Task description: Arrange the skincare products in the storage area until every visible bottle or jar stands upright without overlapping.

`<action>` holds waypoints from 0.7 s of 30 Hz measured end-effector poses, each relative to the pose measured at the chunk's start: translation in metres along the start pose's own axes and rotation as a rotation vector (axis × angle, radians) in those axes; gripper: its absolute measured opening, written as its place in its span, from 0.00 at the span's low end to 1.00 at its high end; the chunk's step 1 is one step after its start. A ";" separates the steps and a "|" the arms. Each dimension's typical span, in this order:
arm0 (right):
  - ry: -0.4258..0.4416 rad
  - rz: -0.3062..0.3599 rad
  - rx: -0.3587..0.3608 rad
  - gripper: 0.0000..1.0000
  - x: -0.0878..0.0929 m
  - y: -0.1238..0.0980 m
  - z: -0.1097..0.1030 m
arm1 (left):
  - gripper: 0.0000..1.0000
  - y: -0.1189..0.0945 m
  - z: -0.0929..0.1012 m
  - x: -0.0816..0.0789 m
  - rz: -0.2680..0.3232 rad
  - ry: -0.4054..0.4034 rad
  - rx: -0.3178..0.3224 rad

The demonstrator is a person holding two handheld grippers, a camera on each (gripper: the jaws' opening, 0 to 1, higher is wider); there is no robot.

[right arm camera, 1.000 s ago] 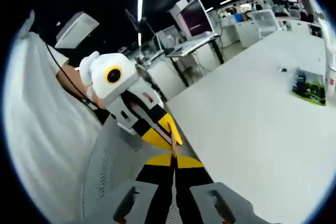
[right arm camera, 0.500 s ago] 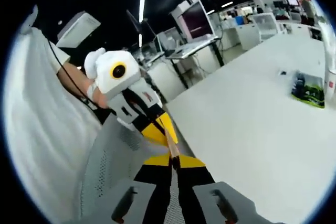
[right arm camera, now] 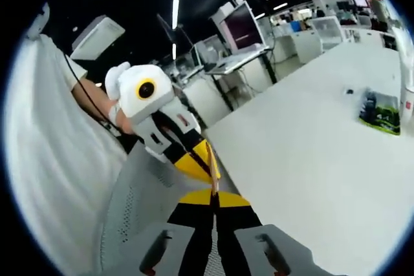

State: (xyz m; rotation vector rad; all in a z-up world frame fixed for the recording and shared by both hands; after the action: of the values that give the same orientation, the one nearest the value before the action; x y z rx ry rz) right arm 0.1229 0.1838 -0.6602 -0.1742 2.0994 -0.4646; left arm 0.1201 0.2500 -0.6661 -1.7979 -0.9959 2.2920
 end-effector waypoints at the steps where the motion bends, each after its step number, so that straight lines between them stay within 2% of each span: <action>1: 0.007 -0.006 0.001 0.00 0.001 0.001 -0.001 | 0.00 0.000 0.001 0.002 -0.009 -0.008 0.011; 4: -0.023 -0.017 0.041 0.00 0.001 0.003 0.001 | 0.00 0.000 -0.001 0.003 -0.019 -0.009 -0.004; 6: -0.055 -0.058 0.091 0.03 0.006 0.003 0.004 | 0.00 0.000 -0.004 0.004 -0.031 -0.016 -0.025; 8: -0.118 -0.073 0.174 0.16 0.006 0.002 0.012 | 0.00 -0.001 -0.008 0.004 -0.029 -0.034 -0.044; 11: -0.157 -0.075 0.231 0.39 0.005 0.001 0.016 | 0.00 -0.002 -0.013 0.005 -0.032 -0.057 -0.076; 13: -0.198 -0.067 0.313 0.53 0.002 -0.001 0.027 | 0.00 -0.002 -0.015 0.005 -0.030 -0.061 -0.088; 15: -0.221 -0.091 0.364 0.60 0.002 -0.002 0.033 | 0.00 -0.002 -0.016 0.006 -0.039 -0.052 -0.101; 16: -0.232 -0.100 0.385 0.60 0.002 -0.002 0.036 | 0.00 -0.002 -0.017 0.008 -0.050 -0.035 -0.112; 19: -0.358 -0.208 0.420 0.58 0.013 -0.006 0.041 | 0.00 -0.001 -0.019 0.014 -0.076 -0.026 -0.125; 21: -0.432 -0.242 0.434 0.58 0.020 -0.007 0.044 | 0.00 -0.001 -0.020 0.014 -0.082 -0.020 -0.128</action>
State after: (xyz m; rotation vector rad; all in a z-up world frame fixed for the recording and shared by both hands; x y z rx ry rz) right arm 0.1485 0.1605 -0.6941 -0.2505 1.5227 -0.9272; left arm 0.1328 0.2654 -0.6799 -1.7469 -1.2209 2.2495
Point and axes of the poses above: the point that each gripper's makers call its tool centre point, and the gripper's own axes: y roughly forward along the fingers, z roughly to its right, x roughly out of its underside, the point moved 3 cm from there along -y, roughly backward along the fingers, and after that the axes turned 5 degrees about z, right-handed, at the moved point
